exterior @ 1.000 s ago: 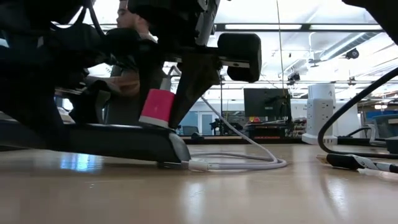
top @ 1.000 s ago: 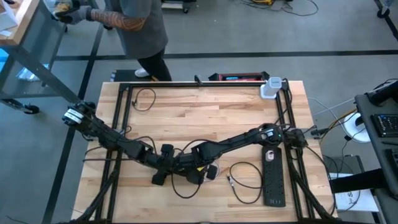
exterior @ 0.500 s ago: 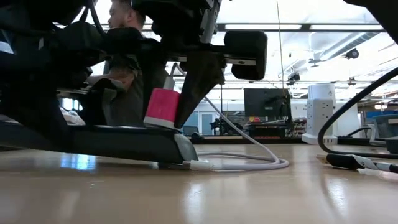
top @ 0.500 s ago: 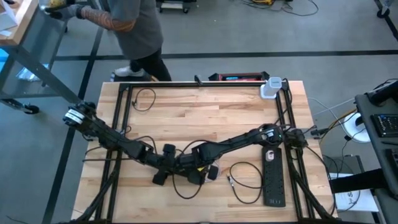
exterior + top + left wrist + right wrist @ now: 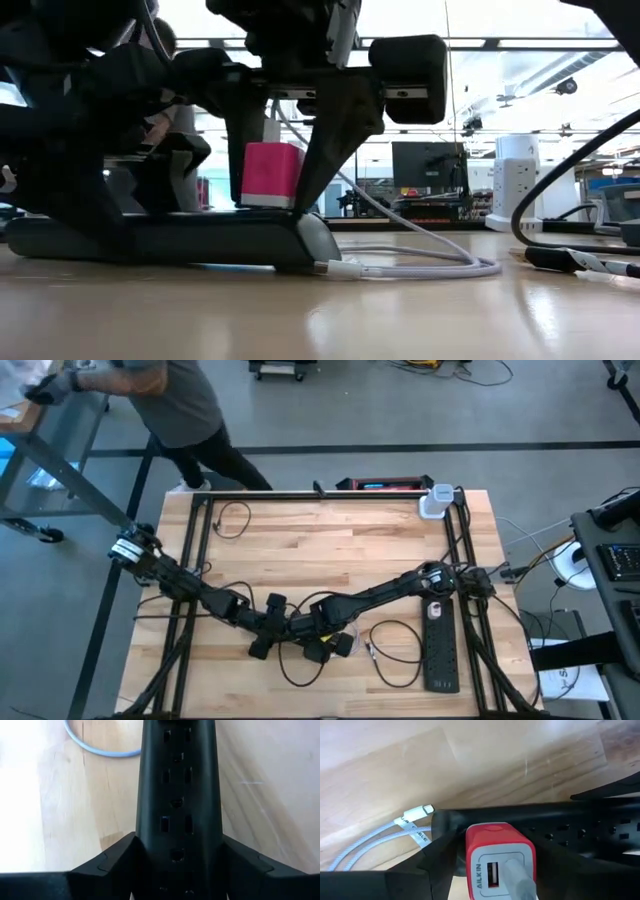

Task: Insert USB
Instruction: Insert the red charger adapter into the left black outlet extension

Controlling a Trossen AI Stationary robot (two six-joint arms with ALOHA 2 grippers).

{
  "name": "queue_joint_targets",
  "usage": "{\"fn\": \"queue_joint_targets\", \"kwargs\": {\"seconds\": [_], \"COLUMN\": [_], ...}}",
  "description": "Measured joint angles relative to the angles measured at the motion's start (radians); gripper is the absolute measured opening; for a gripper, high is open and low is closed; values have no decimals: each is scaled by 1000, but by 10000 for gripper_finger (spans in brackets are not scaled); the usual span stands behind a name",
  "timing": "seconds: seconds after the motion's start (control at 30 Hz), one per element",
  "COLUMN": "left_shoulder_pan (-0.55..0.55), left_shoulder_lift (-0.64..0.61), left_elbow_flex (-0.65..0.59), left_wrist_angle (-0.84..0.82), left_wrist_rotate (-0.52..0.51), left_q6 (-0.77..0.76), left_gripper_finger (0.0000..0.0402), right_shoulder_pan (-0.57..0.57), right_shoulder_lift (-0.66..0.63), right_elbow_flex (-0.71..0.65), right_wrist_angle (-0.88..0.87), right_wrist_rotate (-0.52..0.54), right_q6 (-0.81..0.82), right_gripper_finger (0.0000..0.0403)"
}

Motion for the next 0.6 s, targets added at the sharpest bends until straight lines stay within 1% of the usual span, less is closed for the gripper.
{"fn": "queue_joint_targets", "kwargs": {"seconds": [0.17, 0.3, 0.37, 0.6], "left_shoulder_pan": [1, 2, 2, 2], "left_shoulder_lift": [3, 6, 6, 8], "left_elbow_flex": [-3, -5, -5, -7], "left_wrist_angle": [-3, -10, -11, -19], "left_wrist_rotate": [0, -4, -3, 2], "left_q6": [-9, -14, -17, -21], "left_gripper_finger": [215, 215, 215, 215], "right_shoulder_pan": [7, 9, 9, 14], "right_shoulder_lift": [-35, -53, -59, -64], "right_elbow_flex": [-3, -5, -5, -3], "right_wrist_angle": [-3, -13, -15, -23], "right_wrist_rotate": [18, 83, 98, 109], "right_q6": [5, 15, 28, 23], "right_gripper_finger": [193, 180, 176, 169]}}
